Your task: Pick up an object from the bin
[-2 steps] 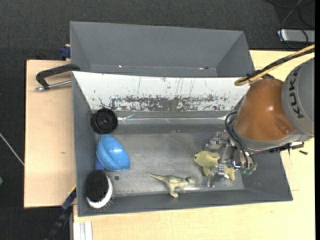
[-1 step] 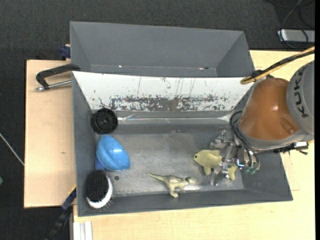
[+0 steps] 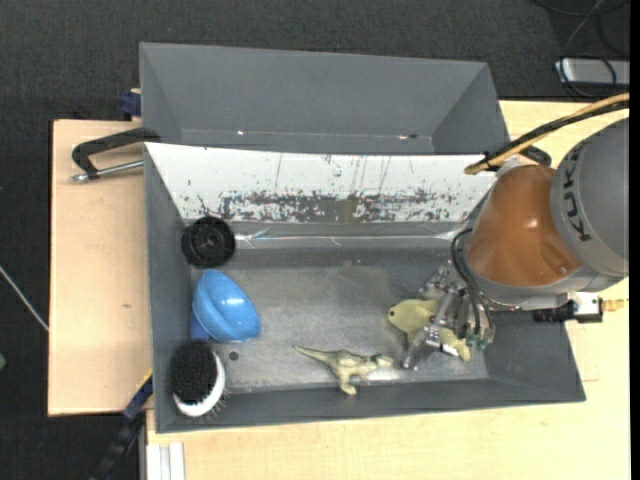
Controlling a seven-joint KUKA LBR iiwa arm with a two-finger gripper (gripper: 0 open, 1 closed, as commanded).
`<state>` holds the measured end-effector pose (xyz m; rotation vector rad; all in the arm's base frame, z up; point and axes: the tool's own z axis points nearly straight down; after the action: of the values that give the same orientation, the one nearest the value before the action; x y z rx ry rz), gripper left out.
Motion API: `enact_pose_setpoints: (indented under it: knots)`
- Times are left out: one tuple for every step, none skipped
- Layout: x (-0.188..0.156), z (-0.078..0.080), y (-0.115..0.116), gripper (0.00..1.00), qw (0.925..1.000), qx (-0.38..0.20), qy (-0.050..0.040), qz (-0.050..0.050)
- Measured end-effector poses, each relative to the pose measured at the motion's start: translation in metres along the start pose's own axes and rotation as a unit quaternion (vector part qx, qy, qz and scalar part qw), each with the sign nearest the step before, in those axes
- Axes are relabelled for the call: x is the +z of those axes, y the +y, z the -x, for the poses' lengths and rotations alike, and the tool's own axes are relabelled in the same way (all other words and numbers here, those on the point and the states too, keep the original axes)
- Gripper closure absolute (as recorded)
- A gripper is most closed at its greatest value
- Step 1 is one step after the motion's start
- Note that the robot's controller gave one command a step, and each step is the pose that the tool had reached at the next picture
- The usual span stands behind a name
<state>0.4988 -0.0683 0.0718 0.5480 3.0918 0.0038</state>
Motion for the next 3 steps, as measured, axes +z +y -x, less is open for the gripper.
enact_pose_setpoints:
  knots:
    - [-0.0011, 0.0007, 0.0009, 0.0, 1.0, 0.0, -0.0008, 0.0]
    - [-0.0029, 0.0034, 0.001, 1.0, 1.0, 0.0, -0.005, 0.0]
    - [-0.0102, 0.0047, 0.0019, 1.0, 1.0, -0.001, -0.0026, 0.0]
